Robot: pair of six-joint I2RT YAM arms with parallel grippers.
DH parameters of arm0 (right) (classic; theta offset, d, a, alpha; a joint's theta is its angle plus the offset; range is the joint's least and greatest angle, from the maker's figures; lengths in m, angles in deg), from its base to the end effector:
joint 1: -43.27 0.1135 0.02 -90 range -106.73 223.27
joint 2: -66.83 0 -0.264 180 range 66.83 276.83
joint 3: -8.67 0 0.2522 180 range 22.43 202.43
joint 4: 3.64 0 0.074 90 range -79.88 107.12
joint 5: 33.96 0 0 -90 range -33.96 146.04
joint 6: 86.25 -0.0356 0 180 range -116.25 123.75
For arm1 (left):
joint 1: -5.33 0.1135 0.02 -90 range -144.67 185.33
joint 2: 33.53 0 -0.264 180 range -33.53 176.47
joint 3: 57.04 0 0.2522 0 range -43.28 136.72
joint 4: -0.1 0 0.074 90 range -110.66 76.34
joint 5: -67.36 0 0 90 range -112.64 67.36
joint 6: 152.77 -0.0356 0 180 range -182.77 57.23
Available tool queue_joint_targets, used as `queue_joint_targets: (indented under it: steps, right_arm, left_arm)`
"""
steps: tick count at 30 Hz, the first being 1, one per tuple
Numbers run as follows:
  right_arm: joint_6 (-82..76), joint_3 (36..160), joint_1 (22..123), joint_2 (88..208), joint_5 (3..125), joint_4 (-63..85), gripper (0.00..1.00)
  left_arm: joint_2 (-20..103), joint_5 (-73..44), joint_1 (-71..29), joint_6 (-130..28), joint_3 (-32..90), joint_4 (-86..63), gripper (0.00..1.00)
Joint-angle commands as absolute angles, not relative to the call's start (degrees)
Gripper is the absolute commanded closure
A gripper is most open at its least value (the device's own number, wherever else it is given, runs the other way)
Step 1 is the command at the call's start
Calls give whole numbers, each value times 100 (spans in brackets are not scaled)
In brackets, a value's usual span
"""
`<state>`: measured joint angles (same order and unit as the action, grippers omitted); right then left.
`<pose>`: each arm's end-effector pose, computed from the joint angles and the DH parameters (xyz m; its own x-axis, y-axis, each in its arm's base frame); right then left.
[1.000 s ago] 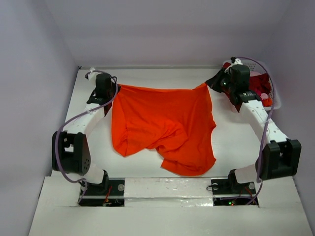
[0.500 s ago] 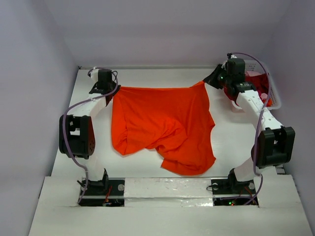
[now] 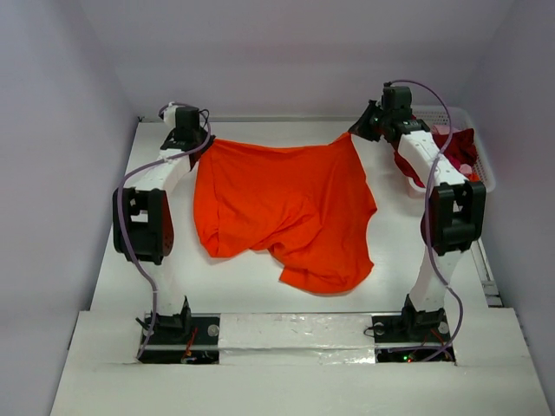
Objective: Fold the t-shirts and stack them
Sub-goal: Flatten out the tshirt
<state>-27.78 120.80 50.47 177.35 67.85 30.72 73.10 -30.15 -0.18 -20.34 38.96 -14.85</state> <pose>0.4517 0.0644 0.3090 -0.6109 0.4388 -0.6590 0.0305 0.8448 0.5342 0.4404 -0.0378 0.2727 -0.3023 -0.6428 -0.7038 -0.3063 0.7647 -0.5669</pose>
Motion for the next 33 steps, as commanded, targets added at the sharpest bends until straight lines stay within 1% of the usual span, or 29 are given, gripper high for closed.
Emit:
queue_joint_targets:
  steps: [1, 18, 33]
  right_arm:
    - [-2771, 12675, 5065, 17888, 6790, 3113, 100]
    - [-2912, 14573, 5065, 19567, 7027, 3464, 100]
    - [-3088, 14785, 5065, 19884, 6993, 3376, 100]
  left_arm:
    - [7369, -2994, 15, -2199, 4180, -1515, 100]
    - [7580, -3152, 243, -2287, 4233, -1629, 100]
    - [7721, -3143, 349, -2225, 4347, -1691, 100]
